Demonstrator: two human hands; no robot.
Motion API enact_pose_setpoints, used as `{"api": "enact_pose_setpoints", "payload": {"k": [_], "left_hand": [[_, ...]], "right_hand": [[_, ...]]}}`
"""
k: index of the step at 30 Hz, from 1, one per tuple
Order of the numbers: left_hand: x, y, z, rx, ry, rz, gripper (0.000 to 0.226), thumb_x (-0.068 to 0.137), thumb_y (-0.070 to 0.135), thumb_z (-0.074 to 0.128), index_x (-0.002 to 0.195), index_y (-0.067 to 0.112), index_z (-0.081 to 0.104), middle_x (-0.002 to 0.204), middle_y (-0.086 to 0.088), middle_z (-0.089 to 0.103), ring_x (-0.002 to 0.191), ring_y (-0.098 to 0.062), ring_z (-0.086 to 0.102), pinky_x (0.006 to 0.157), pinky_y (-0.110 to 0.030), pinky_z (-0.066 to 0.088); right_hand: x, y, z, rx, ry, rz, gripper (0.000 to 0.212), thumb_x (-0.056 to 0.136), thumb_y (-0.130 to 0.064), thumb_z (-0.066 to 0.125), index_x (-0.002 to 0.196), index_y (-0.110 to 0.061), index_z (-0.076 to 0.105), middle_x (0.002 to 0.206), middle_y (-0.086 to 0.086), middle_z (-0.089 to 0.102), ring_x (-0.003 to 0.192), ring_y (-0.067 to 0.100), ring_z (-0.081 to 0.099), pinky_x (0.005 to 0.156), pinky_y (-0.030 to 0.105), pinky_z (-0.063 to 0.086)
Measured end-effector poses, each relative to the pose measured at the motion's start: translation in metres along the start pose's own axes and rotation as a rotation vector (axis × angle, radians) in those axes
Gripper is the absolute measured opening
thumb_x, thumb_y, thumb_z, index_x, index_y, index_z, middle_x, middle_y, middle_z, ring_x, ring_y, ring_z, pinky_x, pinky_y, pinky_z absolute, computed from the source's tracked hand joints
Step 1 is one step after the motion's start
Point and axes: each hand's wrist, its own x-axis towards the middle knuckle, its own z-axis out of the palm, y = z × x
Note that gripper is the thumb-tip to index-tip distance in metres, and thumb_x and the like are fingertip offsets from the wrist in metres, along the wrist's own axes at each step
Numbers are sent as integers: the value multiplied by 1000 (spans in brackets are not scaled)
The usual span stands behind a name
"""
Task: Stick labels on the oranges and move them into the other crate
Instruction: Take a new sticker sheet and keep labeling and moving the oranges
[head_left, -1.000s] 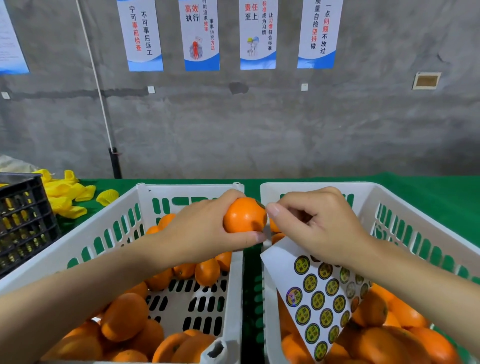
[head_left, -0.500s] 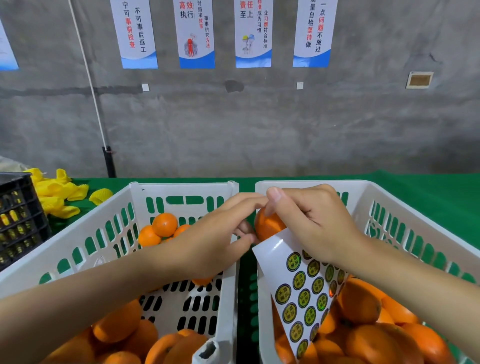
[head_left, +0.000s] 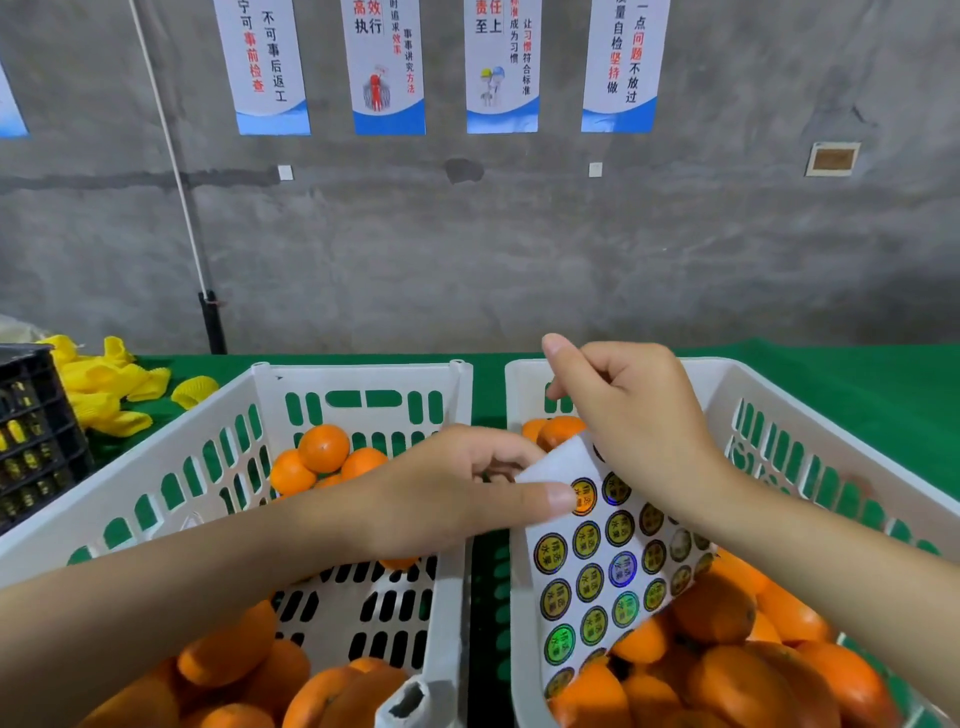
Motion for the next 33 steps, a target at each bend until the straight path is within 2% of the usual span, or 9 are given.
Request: {"api": "enact_pose_setpoints", "payload": {"k": [2,4,6,9,14,22,25,31,33], "left_hand": [[1,0,5,69,-34,-4,20,95,38,66,100,21,74,101,4,77,90,-14,74,78,-27,60],[2,-2,9,83,-3,-5,18,98,33,64,95,19,75,97,4,78,86,-12,74,75,-28,59],[3,-4,9,41,109,-1,24,97,31,62,89,11,73,90,-6,77,81,-21,73,75,-39,60],[9,-6,4,-75,322,-14,26,98,25,64,74,20,75,66,3,69,57,-9,61,55,-23,50],[14,-13,-8,-237,610,-161,19,91,29,70,76,24,80,65,1,67,51,-6,50,49,-14,45],[10,-7,-12,-355,533,-106,29,79,45,69,82,19,81,84,-10,78,59,-7,65,56,-16,51],[11,-5,-11,-444,567,-129,29,96,34,59,87,13,76,83,-13,77,63,-14,70,63,-23,56],[6,1,-4,-161,502,-58,32,100,31,51,81,21,75,61,5,71,61,-1,66,75,-25,54],[6,1,-4,-112,471,-33,32,96,38,51,85,22,75,66,6,74,65,0,67,74,-20,53]], "right_hand": [[-1,0,1,-7,8,12,57,102,-41,49,60,-4,64,40,-15,44,46,1,48,52,22,37],[-3,-1,3,-103,-10,-16,54,102,-45,45,69,-7,64,51,-13,51,59,1,53,61,24,42],[-5,-2,3,-305,10,-134,39,101,-47,42,96,-20,69,88,-13,62,93,9,52,84,31,39],[-7,-4,3,-450,67,-284,36,98,-40,48,127,-22,60,125,-1,53,120,18,38,97,33,25],[-9,1,4,-424,21,-411,21,93,-27,61,108,-17,71,110,1,61,107,24,50,88,36,35],[-10,2,5,-274,-137,-378,24,93,-27,61,109,-16,76,96,-4,69,88,19,62,72,41,52],[-10,3,4,-195,-143,-303,24,93,-29,64,108,-15,76,99,-5,69,92,18,64,75,43,53],[-9,3,6,-82,-110,-212,26,92,-33,68,109,-16,76,97,-14,63,87,8,61,72,30,49],[-8,4,7,-89,-134,-200,26,92,-32,67,112,-18,76,99,-14,64,87,8,61,69,26,46]]}}
